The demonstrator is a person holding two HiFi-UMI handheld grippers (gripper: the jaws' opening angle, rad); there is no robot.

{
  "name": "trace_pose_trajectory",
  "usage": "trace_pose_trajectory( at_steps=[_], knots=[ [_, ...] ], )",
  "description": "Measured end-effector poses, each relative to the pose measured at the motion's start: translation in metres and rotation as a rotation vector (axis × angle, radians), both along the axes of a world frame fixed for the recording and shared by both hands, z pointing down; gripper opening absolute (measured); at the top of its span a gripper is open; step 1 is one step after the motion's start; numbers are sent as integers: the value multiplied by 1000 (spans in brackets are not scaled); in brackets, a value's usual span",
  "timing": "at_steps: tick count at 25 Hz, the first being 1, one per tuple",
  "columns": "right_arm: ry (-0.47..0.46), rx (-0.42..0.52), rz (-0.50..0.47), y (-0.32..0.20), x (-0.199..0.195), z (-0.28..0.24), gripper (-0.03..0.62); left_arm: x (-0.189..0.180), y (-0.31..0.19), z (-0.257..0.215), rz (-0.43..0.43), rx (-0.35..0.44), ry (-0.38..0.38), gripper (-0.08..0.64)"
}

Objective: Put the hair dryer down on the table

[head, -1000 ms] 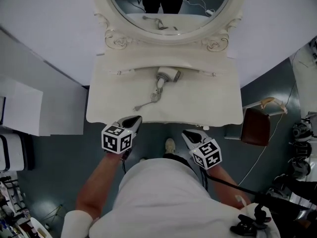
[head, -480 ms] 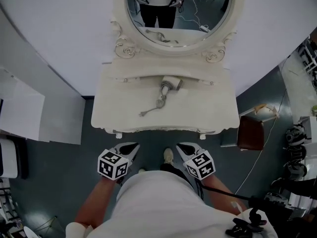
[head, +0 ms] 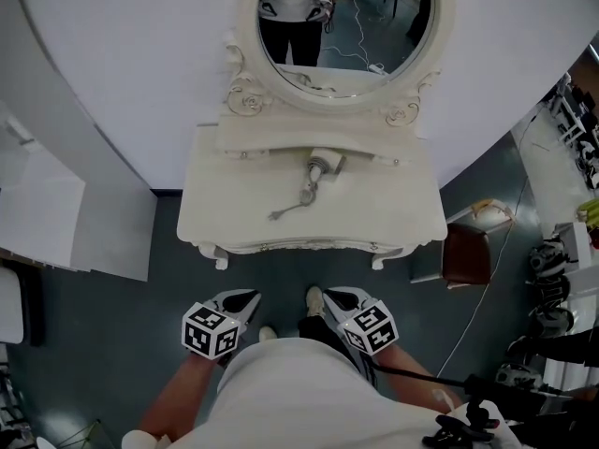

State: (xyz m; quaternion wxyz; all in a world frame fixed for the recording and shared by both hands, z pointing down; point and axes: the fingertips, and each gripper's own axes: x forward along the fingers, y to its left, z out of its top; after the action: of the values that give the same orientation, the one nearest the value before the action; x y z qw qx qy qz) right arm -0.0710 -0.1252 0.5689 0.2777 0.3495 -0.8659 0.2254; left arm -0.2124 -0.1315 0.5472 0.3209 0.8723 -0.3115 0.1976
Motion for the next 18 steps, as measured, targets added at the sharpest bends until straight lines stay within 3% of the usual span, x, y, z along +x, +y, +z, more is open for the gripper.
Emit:
trace_pose_trajectory(
  at_steps=[18],
  knots=[
    [18, 17, -9, 45, -36, -6, 0, -22, 49, 11, 84, 13, -48, 3]
  ],
)
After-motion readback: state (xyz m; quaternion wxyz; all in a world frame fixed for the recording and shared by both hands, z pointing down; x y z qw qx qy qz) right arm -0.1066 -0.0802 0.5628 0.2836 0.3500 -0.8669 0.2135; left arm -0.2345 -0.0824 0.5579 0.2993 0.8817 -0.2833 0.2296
